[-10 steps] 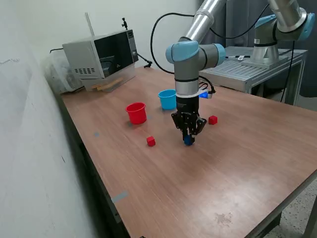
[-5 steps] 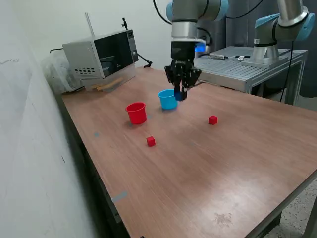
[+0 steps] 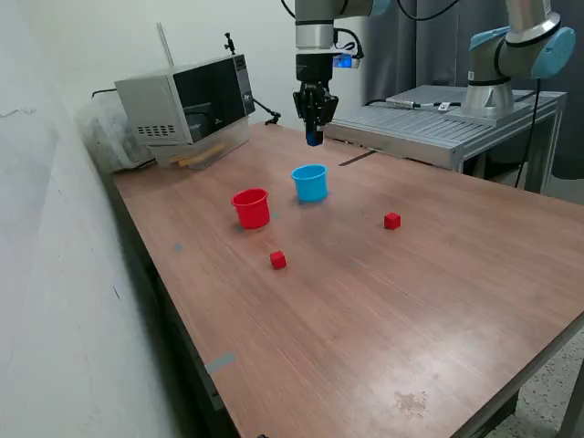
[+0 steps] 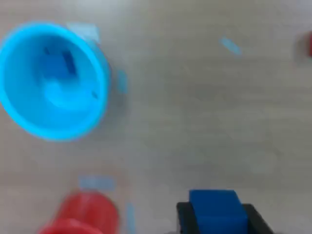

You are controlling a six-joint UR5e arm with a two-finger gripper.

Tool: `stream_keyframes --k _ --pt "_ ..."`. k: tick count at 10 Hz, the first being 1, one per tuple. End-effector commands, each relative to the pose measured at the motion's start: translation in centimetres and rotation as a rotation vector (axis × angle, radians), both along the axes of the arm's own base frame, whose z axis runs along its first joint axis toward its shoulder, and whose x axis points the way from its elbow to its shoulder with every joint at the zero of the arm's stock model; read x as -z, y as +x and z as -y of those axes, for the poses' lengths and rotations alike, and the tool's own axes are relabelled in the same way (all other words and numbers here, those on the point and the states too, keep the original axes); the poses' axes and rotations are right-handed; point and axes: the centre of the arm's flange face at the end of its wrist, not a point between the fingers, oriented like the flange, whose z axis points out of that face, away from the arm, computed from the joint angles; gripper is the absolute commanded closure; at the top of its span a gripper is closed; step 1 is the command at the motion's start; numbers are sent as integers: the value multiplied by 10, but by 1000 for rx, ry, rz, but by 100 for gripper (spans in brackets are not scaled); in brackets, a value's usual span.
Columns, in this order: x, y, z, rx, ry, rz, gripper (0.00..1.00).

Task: Place red objects in the red bin, and blue objects in the blue bin.

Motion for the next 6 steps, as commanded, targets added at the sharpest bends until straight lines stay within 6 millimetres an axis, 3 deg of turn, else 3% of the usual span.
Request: stream_keyframes --k 1,6 --pt "45 42 -52 75 -20 109 100" --pt "51 46 -64 69 -18 103 100"
